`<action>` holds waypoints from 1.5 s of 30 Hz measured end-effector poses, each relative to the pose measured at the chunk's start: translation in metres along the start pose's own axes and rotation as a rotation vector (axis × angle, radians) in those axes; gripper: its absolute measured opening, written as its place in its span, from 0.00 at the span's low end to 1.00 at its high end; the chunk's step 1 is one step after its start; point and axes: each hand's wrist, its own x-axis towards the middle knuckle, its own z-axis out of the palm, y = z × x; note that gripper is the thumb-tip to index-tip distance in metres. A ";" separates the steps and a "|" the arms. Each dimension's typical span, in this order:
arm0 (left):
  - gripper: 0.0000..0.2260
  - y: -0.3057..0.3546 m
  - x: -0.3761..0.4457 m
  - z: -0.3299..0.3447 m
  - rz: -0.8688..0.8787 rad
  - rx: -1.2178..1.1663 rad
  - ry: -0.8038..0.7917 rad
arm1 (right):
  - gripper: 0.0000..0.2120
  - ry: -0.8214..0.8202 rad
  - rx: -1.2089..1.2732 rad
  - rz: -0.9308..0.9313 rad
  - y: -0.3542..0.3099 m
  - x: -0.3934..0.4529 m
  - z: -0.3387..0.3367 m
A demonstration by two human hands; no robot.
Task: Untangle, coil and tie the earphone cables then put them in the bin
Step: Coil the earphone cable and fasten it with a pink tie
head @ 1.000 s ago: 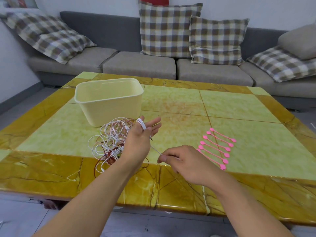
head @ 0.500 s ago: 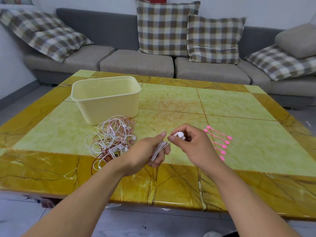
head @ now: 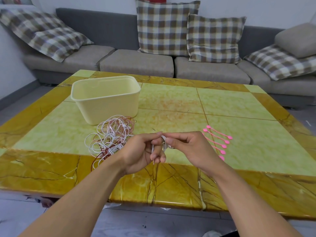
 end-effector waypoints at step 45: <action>0.13 -0.021 0.011 0.014 0.108 0.470 0.139 | 0.04 0.088 -0.366 0.029 -0.004 0.000 0.006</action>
